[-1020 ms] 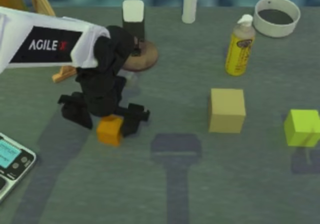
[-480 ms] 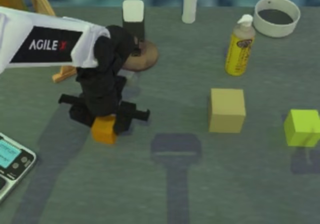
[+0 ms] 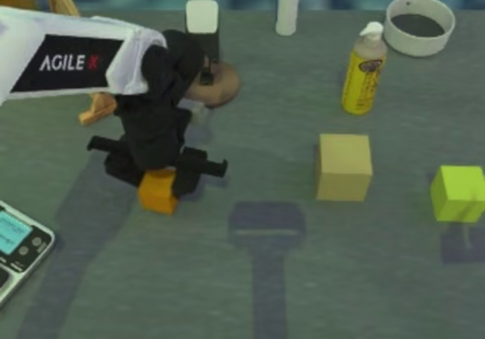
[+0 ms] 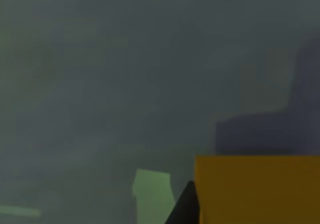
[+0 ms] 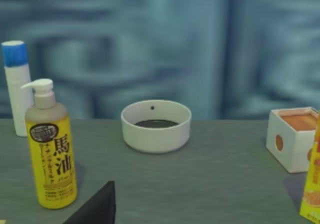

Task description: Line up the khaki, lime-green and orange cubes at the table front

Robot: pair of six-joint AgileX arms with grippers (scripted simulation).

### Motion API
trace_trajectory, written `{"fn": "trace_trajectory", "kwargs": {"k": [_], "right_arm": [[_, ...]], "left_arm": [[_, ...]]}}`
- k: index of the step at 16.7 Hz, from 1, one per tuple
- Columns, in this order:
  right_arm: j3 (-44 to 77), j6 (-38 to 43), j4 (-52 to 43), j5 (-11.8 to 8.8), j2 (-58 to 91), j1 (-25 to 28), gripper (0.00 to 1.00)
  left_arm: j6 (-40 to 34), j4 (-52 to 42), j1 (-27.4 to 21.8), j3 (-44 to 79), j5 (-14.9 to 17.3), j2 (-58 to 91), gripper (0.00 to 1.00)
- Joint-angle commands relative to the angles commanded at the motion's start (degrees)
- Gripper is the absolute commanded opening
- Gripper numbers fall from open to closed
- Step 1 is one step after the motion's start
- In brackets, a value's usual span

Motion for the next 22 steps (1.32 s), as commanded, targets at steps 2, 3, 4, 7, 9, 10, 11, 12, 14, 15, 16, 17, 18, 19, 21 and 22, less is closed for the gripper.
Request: {"fn": "trace_trajectory", "kwargs": {"k": [2, 3, 4, 7, 9, 10, 11, 12, 14, 15, 16, 17, 18, 19, 21, 22], "right_arm": [[0.0, 0.0, 0.0, 0.0, 0.0, 0.0, 1.0], [0.0, 0.0, 0.0, 0.0, 0.0, 0.0, 1.0], [0.0, 0.0, 0.0, 0.0, 0.0, 0.0, 1.0], [0.0, 0.0, 0.0, 0.0, 0.0, 0.0, 1.0], [0.0, 0.0, 0.0, 0.0, 0.0, 0.0, 1.0], [0.0, 0.0, 0.0, 0.0, 0.0, 0.0, 1.0], [0.0, 0.0, 0.0, 0.0, 0.0, 0.0, 1.0], [0.0, 0.0, 0.0, 0.0, 0.0, 0.0, 1.0], [0.0, 0.0, 0.0, 0.0, 0.0, 0.0, 1.0], [0.0, 0.0, 0.0, 0.0, 0.0, 0.0, 1.0], [0.0, 0.0, 0.0, 0.0, 0.0, 0.0, 1.0], [0.0, 0.0, 0.0, 0.0, 0.0, 0.0, 1.0], [0.0, 0.0, 0.0, 0.0, 0.0, 0.0, 1.0], [0.0, 0.0, 0.0, 0.0, 0.0, 0.0, 1.0], [0.0, 0.0, 0.0, 0.0, 0.0, 0.0, 1.0], [0.0, 0.0, 0.0, 0.0, 0.0, 0.0, 1.0]], "left_arm": [[-0.1, -4.3, 0.4, 2.3, -0.1, -1.6, 0.0], [-0.1, -6.7, 0.5, 3.5, 0.0, -2.5, 0.0], [-0.2, -8.8, 0.7, 4.6, 0.0, -3.3, 0.0], [-0.2, -11.4, 1.0, 6.3, 0.0, -4.9, 0.0], [-0.2, -11.4, 1.0, 6.3, 0.0, -4.9, 0.0], [-0.1, -11.3, 0.7, 6.2, 0.0, -4.7, 0.0], [-0.2, -11.4, 0.6, 6.3, 0.0, -4.7, 0.0], [-0.9, -11.6, -0.1, 6.8, -0.1, -4.3, 0.0], [-4.1, -12.8, -2.8, 9.1, -0.2, -2.9, 0.0], [-6.6, -13.6, -4.7, 10.7, -0.3, -2.0, 0.0], [-9.7, -14.6, -6.9, 12.5, -0.3, -1.0, 0.0], [-13.4, -15.6, -9.4, 14.3, -0.4, 0.1, 0.0], [-17.7, -16.7, -12.0, 16.3, -0.5, 1.2, 0.0], [-22.4, -17.9, -14.8, 18.2, -0.6, 2.4, 0.0], [-31.8, -20.2, -20.4, 22.1, -0.7, 4.5, 0.0], [-36.1, -21.2, -23.1, 23.9, -0.7, 5.5, 0.0]]}}
